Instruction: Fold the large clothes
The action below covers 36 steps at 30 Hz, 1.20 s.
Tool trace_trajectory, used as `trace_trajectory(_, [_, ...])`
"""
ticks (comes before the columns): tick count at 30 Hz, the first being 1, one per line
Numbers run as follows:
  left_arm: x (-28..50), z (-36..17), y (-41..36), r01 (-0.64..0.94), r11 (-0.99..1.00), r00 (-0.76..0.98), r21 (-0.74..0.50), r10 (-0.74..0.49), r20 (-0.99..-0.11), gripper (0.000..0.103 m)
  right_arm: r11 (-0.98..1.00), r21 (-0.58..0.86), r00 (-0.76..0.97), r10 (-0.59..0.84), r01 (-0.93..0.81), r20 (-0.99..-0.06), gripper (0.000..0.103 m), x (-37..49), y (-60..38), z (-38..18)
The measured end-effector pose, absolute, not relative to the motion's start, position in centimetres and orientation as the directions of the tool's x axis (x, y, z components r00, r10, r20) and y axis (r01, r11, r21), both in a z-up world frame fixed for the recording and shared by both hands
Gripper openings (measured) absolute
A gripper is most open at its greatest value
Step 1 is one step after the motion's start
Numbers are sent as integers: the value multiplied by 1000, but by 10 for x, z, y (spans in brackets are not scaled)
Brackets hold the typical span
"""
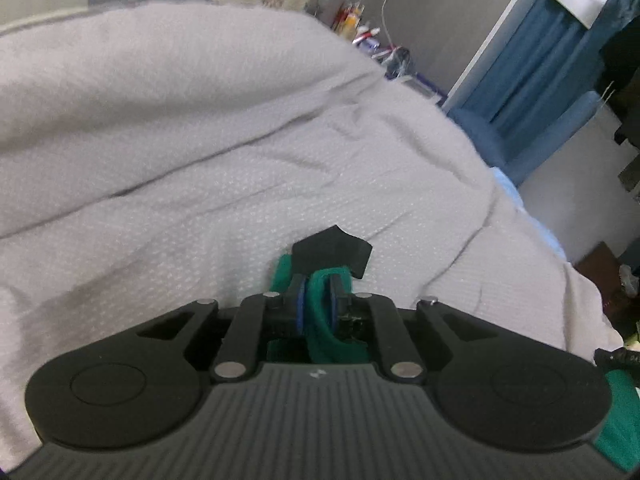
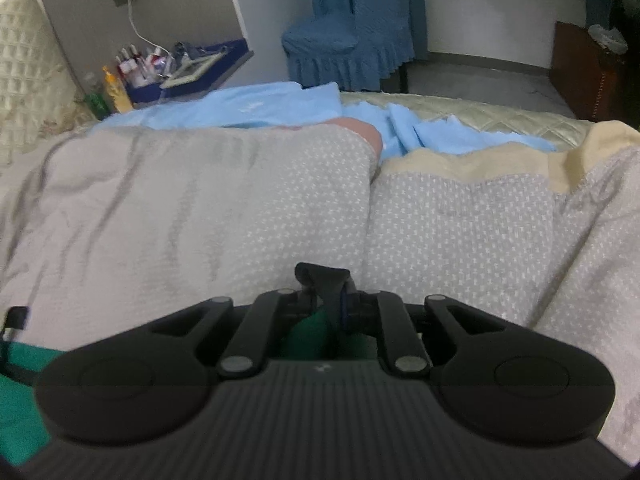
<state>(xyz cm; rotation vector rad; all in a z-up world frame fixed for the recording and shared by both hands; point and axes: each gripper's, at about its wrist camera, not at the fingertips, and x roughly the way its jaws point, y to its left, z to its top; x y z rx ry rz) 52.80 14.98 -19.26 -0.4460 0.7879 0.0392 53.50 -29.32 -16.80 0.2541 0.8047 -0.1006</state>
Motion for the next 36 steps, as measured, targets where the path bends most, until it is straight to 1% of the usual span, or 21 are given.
trace_trajectory(1, [522, -188, 151, -191, 904, 710, -382, -142, -690, 34, 963, 201, 697, 22, 177, -717, 19, 530, -295, -164])
trace_trajectory(2, [516, -184, 152, -187, 901, 713, -392, -150, -685, 41, 961, 215, 702, 34, 172, -712, 22, 526, -296, -159])
trace_trajectory(3, [506, -180, 154, -192, 896, 720, -401, -148, -677, 48, 958, 230, 706, 45, 169, -706, 30, 518, -297, -154])
trace_trajectory(4, [497, -176, 157, -193, 891, 728, -410, -150, -669, 49, 955, 246, 712, 56, 167, -700, 41, 508, -299, -148])
trace_trajectory(6, [475, -170, 162, -181, 882, 740, -434, -168, -651, 50, 947, 281, 723, 87, 153, -685, 50, 489, -303, -138])
trace_trajectory(11, [413, -160, 168, -162, 872, 769, -463, -182, -612, 53, 928, 352, 761, 140, 123, -633, 53, 437, -315, -120])
trace_trajectory(12, [403, -159, 168, -159, 871, 777, -465, -180, -603, 55, 921, 370, 770, 150, 119, -620, 59, 428, -316, -118])
trace_trajectory(13, [393, -158, 169, -152, 866, 787, -475, -185, -589, 59, 915, 386, 779, 158, 115, -606, 68, 419, -319, -117])
trace_trajectory(15, [374, -156, 166, -131, 853, 799, -505, -211, -564, 60, 904, 414, 793, 173, 107, -584, 75, 403, -322, -115])
trace_trajectory(16, [367, -155, 162, -108, 856, 801, -505, -225, -555, 60, 901, 423, 796, 181, 102, -577, 75, 395, -324, -116])
trace_trajectory(18, [359, -153, 152, -75, 881, 800, -466, -226, -556, 60, 896, 435, 790, 201, 91, -579, 75, 383, -325, -118])
trace_trajectory(20, [359, -154, 140, -57, 903, 790, -426, -220, -572, 60, 895, 439, 779, 215, 85, -589, 75, 378, -324, -120])
trace_trajectory(23, [367, -163, 128, -59, 923, 778, -380, -196, -596, 60, 891, 451, 782, 242, 55, -574, 75, 375, -318, -123])
trace_trajectory(27, [380, -180, 125, -66, 920, 775, -387, -197, -600, 60, 910, 414, 765, 243, 34, -597, 74, 388, -309, -133])
trace_trajectory(30, [387, -183, 123, -67, 918, 776, -392, -199, -599, 58, 934, 355, 751, 213, 31, -625, 74, 397, -302, -144])
trace_trajectory(32, [394, -186, 125, -72, 918, 765, -389, -199, -613, 49, 940, 338, 727, 206, 39, -656, 72, 408, -299, -155])
trace_trajectory(33, [395, -187, 125, -79, 921, 759, -381, -192, -622, 39, 937, 346, 718, 214, 39, -662, 66, 409, -299, -160])
trace_trajectory(34, [396, -188, 125, -83, 924, 757, -373, -184, -626, 29, 934, 357, 715, 226, 35, -662, 56, 412, -299, -163])
trace_trajectory(35, [396, -187, 124, -83, 928, 761, -364, -177, -625, 21, 931, 365, 712, 239, 26, -660, 50, 413, -299, -165])
trace_trajectory(36, [394, -185, 123, -80, 932, 771, -354, -167, -614, 12, 929, 369, 707, 251, 15, -662, 42, 414, -297, -166])
